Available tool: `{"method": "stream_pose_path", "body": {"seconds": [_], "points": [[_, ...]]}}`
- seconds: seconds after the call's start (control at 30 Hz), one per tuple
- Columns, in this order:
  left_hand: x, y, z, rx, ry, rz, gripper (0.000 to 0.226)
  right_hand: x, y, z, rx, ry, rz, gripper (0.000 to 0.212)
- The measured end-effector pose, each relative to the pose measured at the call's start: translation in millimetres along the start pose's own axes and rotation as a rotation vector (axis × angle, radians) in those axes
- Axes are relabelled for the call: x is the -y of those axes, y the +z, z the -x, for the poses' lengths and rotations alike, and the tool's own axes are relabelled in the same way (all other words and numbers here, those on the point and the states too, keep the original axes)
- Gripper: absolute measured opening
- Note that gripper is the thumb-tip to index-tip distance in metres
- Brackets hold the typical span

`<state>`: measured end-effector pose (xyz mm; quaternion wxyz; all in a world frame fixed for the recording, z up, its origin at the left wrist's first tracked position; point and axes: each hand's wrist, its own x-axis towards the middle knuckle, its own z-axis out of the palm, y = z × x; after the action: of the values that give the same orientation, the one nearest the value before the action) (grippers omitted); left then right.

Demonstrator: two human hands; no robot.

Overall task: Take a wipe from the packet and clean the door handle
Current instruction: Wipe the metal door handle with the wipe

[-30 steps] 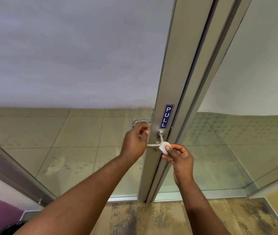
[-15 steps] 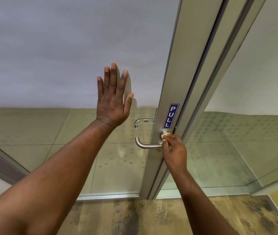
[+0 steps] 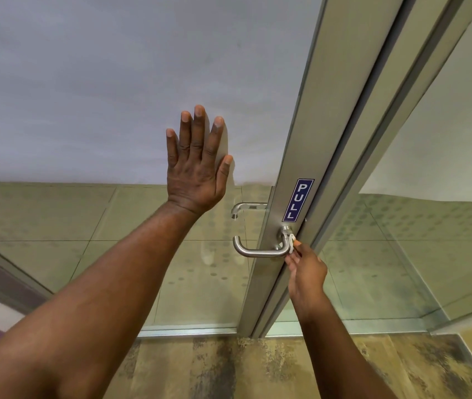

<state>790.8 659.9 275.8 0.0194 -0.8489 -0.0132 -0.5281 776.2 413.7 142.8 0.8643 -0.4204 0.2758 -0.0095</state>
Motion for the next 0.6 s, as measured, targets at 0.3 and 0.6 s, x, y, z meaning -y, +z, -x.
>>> {"method": "stream_pose_path", "body": {"seconds": [0.3, 0.6], "points": [[0, -1, 0, 0.009, 0.025, 0.009, 0.08, -11, -2, -2, 0.097, 0.401, -0.375, 0.02], [0, -4, 1, 0.049, 0.021, 0.008, 0.081, -15, -9, -3, 0.102, 0.277, -0.37, 0.01]]}}
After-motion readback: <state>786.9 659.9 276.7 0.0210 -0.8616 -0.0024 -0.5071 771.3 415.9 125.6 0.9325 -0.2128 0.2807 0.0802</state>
